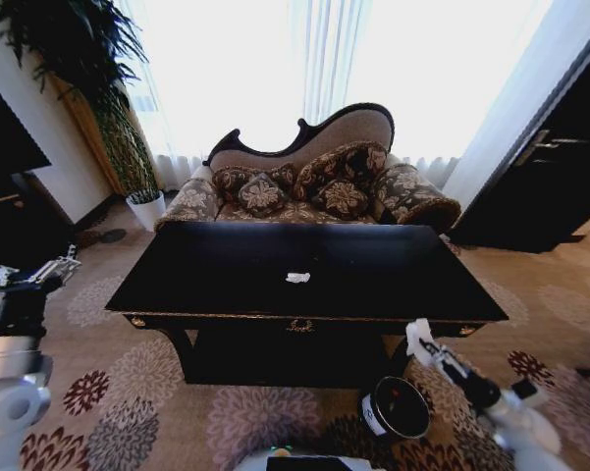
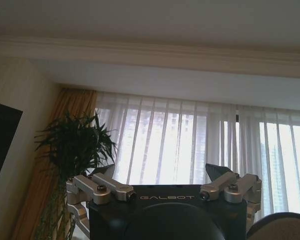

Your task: Move to the front of the table and place the trash on the table into the trash bin.

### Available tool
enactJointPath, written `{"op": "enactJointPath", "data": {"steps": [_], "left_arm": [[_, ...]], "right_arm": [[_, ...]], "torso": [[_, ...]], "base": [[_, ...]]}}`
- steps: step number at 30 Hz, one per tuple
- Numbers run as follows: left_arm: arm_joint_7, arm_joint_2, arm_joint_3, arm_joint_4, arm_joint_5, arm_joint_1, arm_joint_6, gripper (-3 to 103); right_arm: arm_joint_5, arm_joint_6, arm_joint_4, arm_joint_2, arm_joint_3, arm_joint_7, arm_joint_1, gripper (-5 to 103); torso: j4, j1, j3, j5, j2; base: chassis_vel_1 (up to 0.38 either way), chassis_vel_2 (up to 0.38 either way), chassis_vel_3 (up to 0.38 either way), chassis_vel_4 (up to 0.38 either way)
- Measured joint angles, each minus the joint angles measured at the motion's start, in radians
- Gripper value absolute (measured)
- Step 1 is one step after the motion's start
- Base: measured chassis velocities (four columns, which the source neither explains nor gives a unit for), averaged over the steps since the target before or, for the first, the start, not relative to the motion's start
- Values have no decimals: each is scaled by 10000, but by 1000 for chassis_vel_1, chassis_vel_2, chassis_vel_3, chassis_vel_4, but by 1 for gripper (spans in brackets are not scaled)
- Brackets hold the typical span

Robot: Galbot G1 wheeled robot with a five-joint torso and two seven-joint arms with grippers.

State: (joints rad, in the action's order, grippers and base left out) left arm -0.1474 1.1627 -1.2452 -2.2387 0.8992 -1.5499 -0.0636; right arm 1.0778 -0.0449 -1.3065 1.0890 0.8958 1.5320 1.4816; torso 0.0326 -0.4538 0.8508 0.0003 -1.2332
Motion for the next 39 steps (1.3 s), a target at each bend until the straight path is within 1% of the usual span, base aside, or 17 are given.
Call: {"op": "enactJointPath", "data": {"steps": [6, 10, 12, 14, 15, 17, 18, 21, 23, 24, 25, 27, 28, 30, 32, 35, 39], "left_arm": [[-18, -57, -264, -5, 131, -54, -19, 100], [-20, -49, -315, 0, 168, -64, -34, 100], [-20, -7, -299, -32, 170, -66, -41, 100], [-23, 18, -269, -86, 156, -64, -41, 100], [-23, 18, -269, -86, 156, -64, -41, 100], [-28, 41, -242, -144, 88, -82, -41, 100], [-28, 41, -242, -144, 88, -82, -41, 100], [-31, 59, -288, -193, 10, -178, -38, 100], [-32, 60, -312, -208, 7, -200, -37, 100], [-33, 61, -349, -237, 6, -236, -35, 100], [-35, 56, -411, -269, 6, -290, -34, 100], [-38, 28, -460, -273, 6, -345, -33, 100], [-38, 28, -460, -273, 6, -345, -33, 100], [-43, 1, -479, -277, 2, -369, -32, 100], [-45, -13, -492, -298, 1, -377, -31, 100], [-49, -10, -492, -305, -6, -375, -30, 100], [-53, 35, -458, -288, -29, -366, -30, 100]], "right_arm": [[-639, 443, 2084, 12, 91, 127, -250, 0], [-1337, 1059, 3108, -195, 163, 108, -446, 0], [-3056, 2113, 4050, -353, 191, -314, -694, 0], [-3898, 2499, 4272, -334, 156, -905, -798, 0], [-3898, 2499, 4272, -334, 156, -905, -798, 0], [-5283, 2892, 4410, -268, 129, -2308, -1054, 0], [-5283, 2892, 4410, -268, 129, -2308, -1054, 0], [-6573, 3153, 4495, -259, -24, -3939, -1415, 0], [-6767, 3150, 4475, -242, -73, -4319, -1475, 0], [-7115, 3102, 4435, -210, -162, -4998, -1586, 0], [-7777, 2918, 4342, -148, -314, -6308, -1738, 0], [-8437, 2588, 4213, -14, -548, -8029, -1827, 0], [-8437, 2588, 4213, -14, -548, -8029, -1827, 0], [-8664, 2197, 4111, 186, -754, -9233, -1847, 0], [-8824, 2004, 4096, 385, -852, -9796, -1846, 0], [-9029, 1937, 4258, 566, -878, -10117, -1874, 0], [-9094, 1935, 4564, 630, -890, -10184, -1932, 0]], "torso": [[0, -1, 0, -3, 1], [-2, 0, 0, -6, 0], [0, 0, 0, -7, 0], [0, 0, 0, -5, 0], [0, 0, 0, -5, 0], [1, 0, 0, 2, 1], [1, 0, 0, 2, 1], [-2, 0, 0, -7, 0], [-1, -1, 0, -6, 1], [0, -1, 0, -4, 1], [-4, 0, 1, -5, 0], [-5, 0, 1, -6, 1], [-5, 0, 1, -6, 1], [-2, -1, 0, -6, 0], [-2, -1, 0, -4, 1], [-2, -1, 0, -5, 1], [0, -1, 0, -6, 1]], "base": [[0, 0, 0, 0], [0, 0, 0, 0], [0, 0, 0, 0], [0, 0, 0, 0], [0, 0, 0, 0], [0, 0, 0, 0], [0, 0, 0, 0], [0, 0, 0, 0], [0, 0, 0, 0], [0, 0, 0, 0], [0, 0, 0, 0], [0, 0, 0, 0], [0, 0, 0, 0], [0, 0, 0, 0], [0, 0, 0, 0], [0, 0, 0, 0], [0, 0, 0, 0]]}}
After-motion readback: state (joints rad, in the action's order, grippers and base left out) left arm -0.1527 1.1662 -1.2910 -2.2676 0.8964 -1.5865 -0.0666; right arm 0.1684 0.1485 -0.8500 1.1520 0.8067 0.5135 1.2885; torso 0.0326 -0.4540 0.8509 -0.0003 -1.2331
